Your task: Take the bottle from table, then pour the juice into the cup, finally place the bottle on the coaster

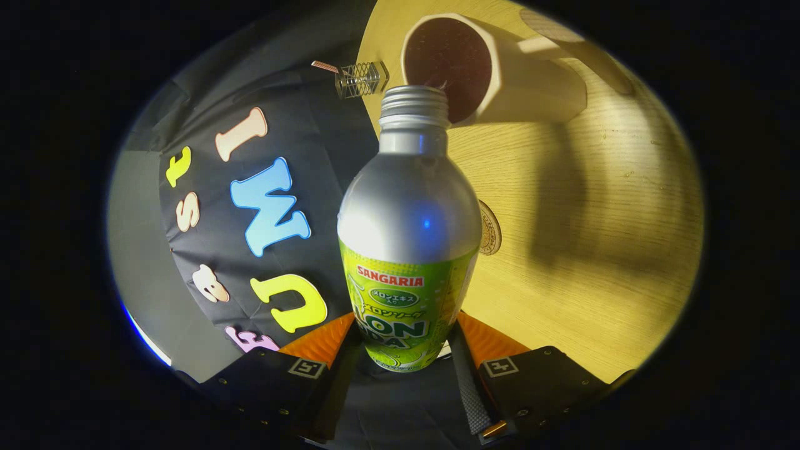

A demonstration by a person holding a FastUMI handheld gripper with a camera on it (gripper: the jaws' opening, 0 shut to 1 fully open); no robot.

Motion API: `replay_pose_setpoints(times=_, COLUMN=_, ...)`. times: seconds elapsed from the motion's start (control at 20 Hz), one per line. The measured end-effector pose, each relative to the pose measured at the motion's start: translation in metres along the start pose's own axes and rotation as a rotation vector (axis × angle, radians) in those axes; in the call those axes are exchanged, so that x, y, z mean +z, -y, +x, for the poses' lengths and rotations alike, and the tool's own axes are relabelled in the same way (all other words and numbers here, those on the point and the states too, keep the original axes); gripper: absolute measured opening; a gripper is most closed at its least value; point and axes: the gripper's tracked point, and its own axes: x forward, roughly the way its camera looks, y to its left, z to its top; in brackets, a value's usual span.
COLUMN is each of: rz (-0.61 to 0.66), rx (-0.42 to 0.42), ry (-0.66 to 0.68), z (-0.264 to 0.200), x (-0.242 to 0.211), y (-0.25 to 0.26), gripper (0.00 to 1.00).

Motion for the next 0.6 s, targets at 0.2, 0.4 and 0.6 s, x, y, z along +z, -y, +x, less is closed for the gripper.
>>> replay_pose_setpoints(times=0.2, rz=0.039, rx=0.005, ry=0.008, z=0.001, x=0.001, y=-0.007, gripper=0.76)
replay_pose_setpoints(times=0.4, rz=0.064, rx=0.016, ry=0.0, z=0.003, x=-0.006, y=-0.014, gripper=0.76)
replay_pose_setpoints(times=0.6, rz=0.093, rx=0.02, ry=-0.002, z=0.003, x=-0.007, y=-0.019, gripper=0.76)
